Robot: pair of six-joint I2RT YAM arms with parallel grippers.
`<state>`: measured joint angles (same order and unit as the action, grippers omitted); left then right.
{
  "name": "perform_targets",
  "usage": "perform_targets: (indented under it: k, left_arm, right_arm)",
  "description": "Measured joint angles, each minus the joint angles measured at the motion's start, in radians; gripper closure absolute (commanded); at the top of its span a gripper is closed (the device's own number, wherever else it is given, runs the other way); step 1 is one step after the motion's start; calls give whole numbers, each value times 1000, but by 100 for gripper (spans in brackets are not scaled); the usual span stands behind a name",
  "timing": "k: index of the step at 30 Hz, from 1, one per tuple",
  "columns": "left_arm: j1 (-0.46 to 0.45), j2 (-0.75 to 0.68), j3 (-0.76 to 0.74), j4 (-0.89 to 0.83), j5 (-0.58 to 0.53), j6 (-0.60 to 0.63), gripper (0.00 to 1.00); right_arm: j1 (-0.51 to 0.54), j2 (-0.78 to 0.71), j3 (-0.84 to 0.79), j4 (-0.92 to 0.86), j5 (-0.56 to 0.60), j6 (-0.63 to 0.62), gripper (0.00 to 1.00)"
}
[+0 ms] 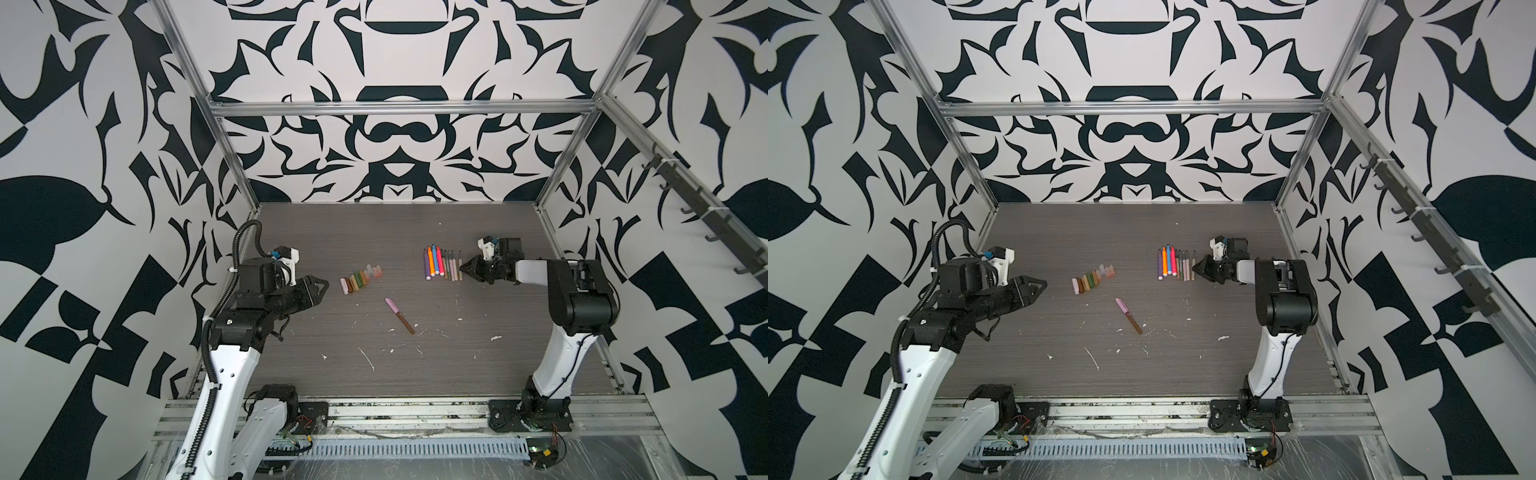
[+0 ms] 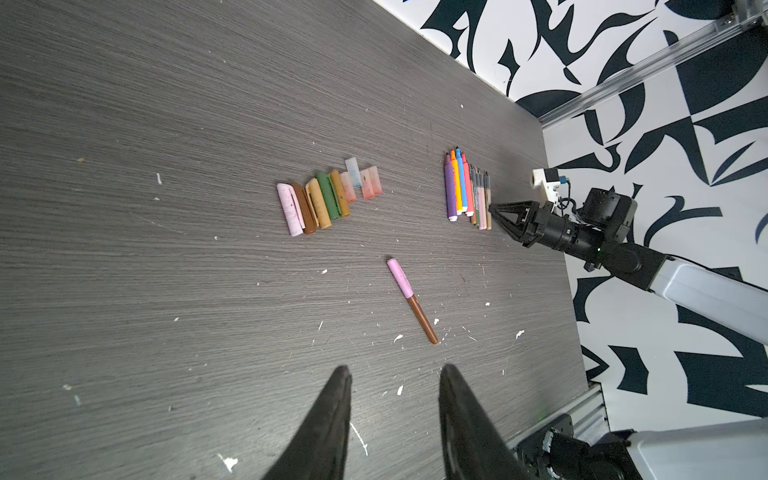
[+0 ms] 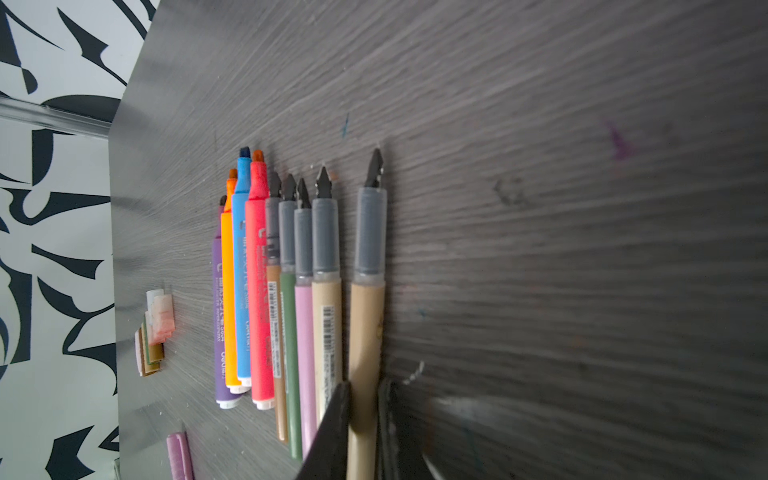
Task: Open the pen caps
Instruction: 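Lay the tan pen beside the marker bundle and open the right gripper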
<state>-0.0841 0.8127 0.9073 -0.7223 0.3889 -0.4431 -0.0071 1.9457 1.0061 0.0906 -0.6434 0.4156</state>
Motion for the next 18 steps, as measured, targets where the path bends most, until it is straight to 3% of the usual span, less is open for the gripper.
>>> perform_targets:
  k: [18]
  left_arm:
    - [6,0,0,0,0,0,62]
  right_arm:
    - [0,15,25,-22,-26,0,85]
